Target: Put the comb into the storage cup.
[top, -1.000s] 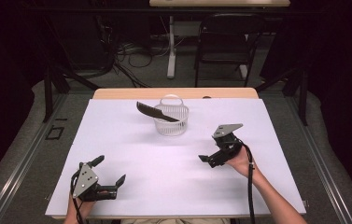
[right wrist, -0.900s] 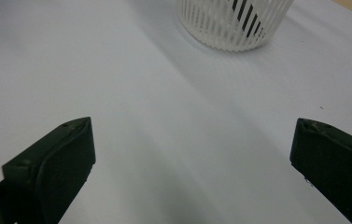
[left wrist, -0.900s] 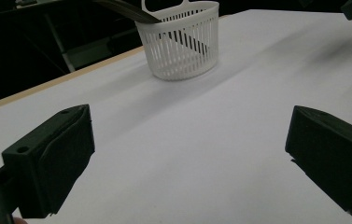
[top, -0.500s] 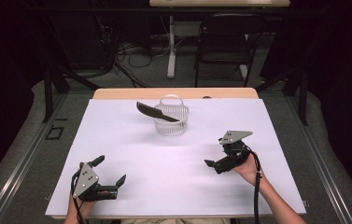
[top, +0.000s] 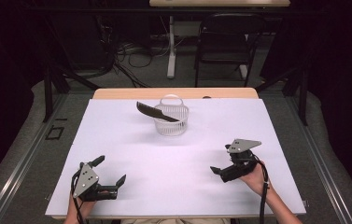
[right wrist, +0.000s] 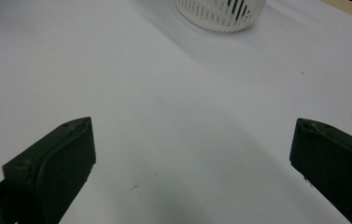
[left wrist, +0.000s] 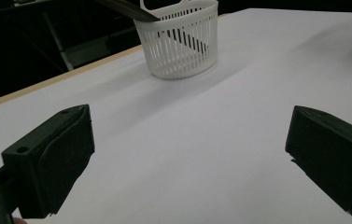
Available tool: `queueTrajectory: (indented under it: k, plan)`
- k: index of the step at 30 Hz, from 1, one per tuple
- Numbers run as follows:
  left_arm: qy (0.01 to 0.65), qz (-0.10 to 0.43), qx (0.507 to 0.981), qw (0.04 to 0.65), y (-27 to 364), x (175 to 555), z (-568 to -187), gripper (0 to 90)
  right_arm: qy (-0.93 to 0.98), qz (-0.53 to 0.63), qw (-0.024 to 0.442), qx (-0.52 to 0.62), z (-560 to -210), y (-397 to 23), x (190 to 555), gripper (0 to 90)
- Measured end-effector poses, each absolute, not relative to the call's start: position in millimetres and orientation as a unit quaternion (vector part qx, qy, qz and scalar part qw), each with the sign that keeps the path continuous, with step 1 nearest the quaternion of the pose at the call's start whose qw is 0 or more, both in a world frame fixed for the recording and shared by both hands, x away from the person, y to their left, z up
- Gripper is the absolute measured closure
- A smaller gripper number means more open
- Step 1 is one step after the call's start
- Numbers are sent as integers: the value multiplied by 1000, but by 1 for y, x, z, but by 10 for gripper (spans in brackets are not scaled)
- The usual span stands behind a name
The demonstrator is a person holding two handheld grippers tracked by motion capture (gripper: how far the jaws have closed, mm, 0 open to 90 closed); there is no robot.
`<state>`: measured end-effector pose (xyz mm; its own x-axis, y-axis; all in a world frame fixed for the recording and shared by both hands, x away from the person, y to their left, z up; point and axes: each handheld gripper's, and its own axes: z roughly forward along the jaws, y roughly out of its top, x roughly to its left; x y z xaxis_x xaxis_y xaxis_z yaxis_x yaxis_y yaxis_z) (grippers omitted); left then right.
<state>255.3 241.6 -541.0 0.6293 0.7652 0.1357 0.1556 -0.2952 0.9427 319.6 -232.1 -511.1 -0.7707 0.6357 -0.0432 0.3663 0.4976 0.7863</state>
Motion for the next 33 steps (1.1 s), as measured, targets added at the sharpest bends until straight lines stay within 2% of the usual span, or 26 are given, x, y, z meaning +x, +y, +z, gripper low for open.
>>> queueTrajectory:
  k: [33]
  plan:
    - [312, 297, 748, 505, 241, 256, -541, 12, 821, 424, 196, 328, -526, -261, 272, 0]
